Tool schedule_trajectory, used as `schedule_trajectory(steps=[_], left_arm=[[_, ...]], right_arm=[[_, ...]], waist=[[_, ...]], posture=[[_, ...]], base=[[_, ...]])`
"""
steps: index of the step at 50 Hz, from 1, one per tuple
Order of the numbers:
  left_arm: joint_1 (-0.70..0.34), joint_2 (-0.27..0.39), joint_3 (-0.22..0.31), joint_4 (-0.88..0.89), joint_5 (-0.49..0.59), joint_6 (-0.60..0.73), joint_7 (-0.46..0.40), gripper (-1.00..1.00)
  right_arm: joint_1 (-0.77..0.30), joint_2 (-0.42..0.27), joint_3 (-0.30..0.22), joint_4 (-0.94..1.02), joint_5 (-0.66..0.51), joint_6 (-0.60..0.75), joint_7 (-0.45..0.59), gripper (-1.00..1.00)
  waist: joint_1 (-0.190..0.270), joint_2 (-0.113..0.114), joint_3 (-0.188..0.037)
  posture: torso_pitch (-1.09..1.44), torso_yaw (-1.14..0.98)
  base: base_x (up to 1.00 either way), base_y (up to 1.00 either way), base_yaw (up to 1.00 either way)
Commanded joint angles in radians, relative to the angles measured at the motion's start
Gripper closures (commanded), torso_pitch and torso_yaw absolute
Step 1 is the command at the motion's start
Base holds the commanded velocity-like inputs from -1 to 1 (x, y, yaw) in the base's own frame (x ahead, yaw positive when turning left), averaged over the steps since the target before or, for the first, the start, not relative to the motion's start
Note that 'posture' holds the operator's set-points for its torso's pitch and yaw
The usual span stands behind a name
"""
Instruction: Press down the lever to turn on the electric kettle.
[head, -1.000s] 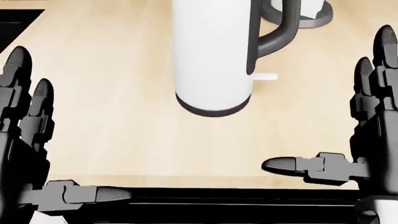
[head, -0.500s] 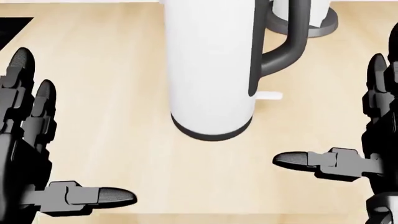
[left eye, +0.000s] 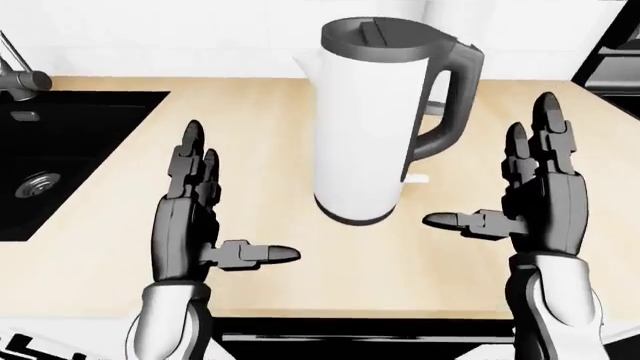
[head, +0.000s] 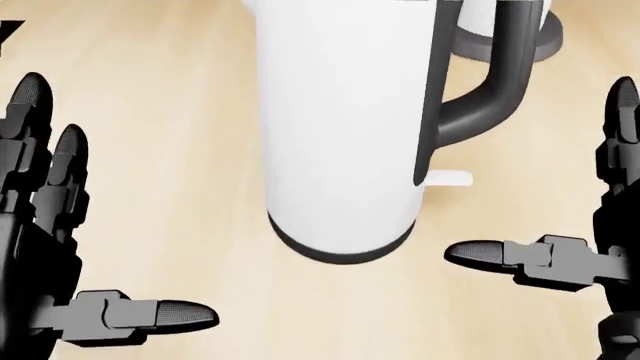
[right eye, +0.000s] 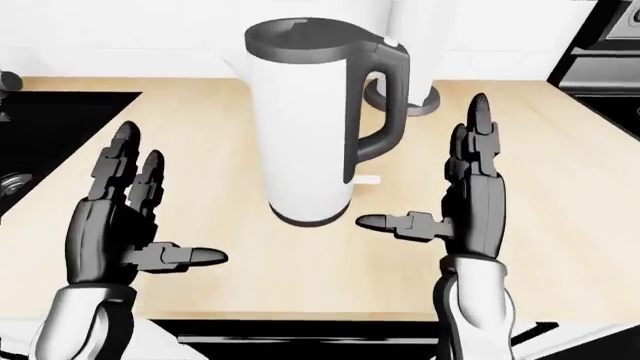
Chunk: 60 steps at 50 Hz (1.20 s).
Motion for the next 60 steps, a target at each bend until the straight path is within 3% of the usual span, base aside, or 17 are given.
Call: schedule_trajectory(steps=[1, 7, 14, 22, 39, 60], left_arm=[[-0.019, 0.0, -0.008, -0.039, -0.005, -0.027, -0.004, -1.0], [-0.02, 0.0, -0.01, -0.04, -0.004, -0.025, -0.003, -1.0], [-0.018, 0.0, -0.01, -0.03, -0.004, -0.035, -0.004, -1.0], [-0.016, 0.0, -0.009, -0.021, -0.004, -0.046, -0.005, -1.0], [-0.017, 0.0, -0.009, -0.032, -0.004, -0.036, -0.005, -1.0], [-0.025, 0.001, -0.008, -0.04, -0.007, -0.022, -0.003, -1.0]], right_arm=[[-0.021, -0.01, -0.015, -0.037, -0.002, -0.029, -0.009, -1.0], [-0.044, -0.023, -0.035, -0.052, 0.006, 0.003, -0.021, -1.0], [-0.123, -0.075, -0.074, -0.063, 0.034, 0.072, -0.044, -1.0], [-0.225, -0.139, -0.08, -0.025, 0.034, 0.145, -0.057, -1.0], [-0.35, -0.208, -0.069, 0.063, -0.03, 0.285, -0.07, -1.0], [-0.477, -0.23, -0.024, 0.135, -0.103, 0.383, -0.043, -1.0]], waist=[[-0.002, 0.0, -0.023], [-0.001, -0.008, -0.033], [0.001, -0.009, -0.031], [0.001, -0.013, -0.024], [0.003, -0.015, -0.018], [0.003, -0.011, -0.024]], posture=[[0.0, 0.0], [0.0, 0.0], [0.0, 0.0], [0.0, 0.0], [0.0, 0.0], [0.0, 0.0]], base=[[0.0, 0.0, 0.0], [0.0, 0.0, 0.0], [0.0, 0.0, 0.0], [0.0, 0.0, 0.0], [0.0, 0.0, 0.0], [0.0, 0.0, 0.0]])
